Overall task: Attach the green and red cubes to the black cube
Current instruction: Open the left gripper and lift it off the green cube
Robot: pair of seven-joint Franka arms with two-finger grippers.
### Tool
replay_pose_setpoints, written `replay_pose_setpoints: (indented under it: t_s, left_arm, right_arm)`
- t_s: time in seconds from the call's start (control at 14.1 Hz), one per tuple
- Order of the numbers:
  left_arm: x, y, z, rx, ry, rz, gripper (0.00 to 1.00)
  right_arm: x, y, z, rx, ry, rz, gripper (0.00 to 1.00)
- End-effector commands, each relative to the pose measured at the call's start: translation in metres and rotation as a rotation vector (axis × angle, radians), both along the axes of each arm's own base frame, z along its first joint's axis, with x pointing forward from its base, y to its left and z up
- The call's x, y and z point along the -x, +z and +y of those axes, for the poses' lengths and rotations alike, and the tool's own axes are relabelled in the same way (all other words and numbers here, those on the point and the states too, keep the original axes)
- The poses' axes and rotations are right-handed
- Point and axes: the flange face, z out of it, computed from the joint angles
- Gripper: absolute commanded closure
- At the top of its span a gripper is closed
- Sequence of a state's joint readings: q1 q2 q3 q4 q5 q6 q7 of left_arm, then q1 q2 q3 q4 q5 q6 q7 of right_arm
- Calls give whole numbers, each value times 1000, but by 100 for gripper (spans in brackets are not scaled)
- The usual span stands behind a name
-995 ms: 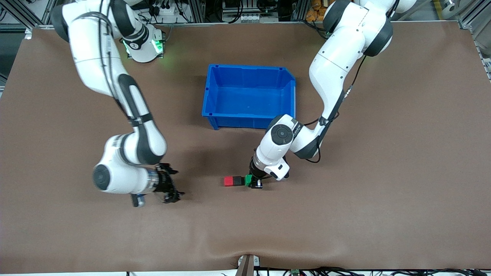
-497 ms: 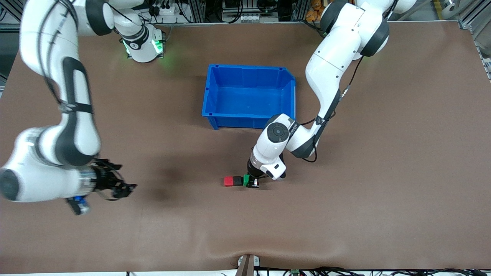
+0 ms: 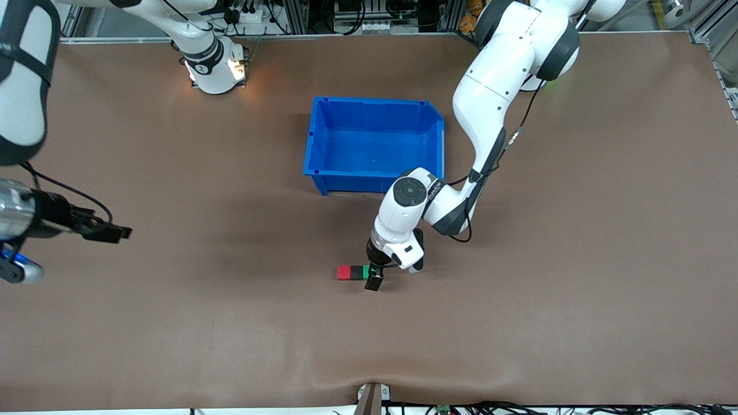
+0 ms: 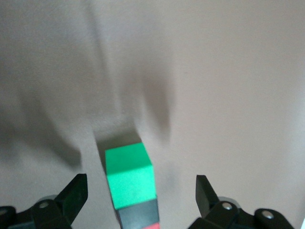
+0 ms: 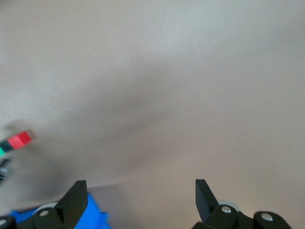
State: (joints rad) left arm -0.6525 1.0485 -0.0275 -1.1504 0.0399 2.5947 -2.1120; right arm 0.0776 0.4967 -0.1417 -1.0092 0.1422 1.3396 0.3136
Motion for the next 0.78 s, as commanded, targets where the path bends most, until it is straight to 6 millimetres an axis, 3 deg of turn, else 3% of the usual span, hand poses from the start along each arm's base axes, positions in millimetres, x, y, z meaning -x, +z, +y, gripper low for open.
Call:
replay_pose_setpoints:
  t_s: [0.0, 0.14, 0.28, 0.36, 0.5, 0.57, 0.71]
  left_arm:
    - [-5, 42, 11, -100, -93, 22, 0]
    - [-3, 75, 18, -167, -157, 71, 0]
    - [-15, 119, 47, -216, -266, 82, 0]
    - [-17, 129, 57, -241, -368, 107, 0]
    - [-25, 162, 85, -244, -476, 120, 0]
    - [-27, 171, 97, -260, -529, 143, 0]
    - [-29, 192, 128, -293, -668, 187, 0]
  right_arm:
    - [25, 33, -45, 5, 105, -32, 0]
    - [45, 62, -47, 3, 120, -37, 0]
    - [50, 62, -57, -4, 106, -6, 0]
    - [56, 69, -64, -18, 102, -6, 0]
    - [89, 106, -51, -32, 183, 10, 0]
    - [91, 105, -44, -20, 197, 20, 0]
    - [93, 96, -62, -36, 189, 8, 0]
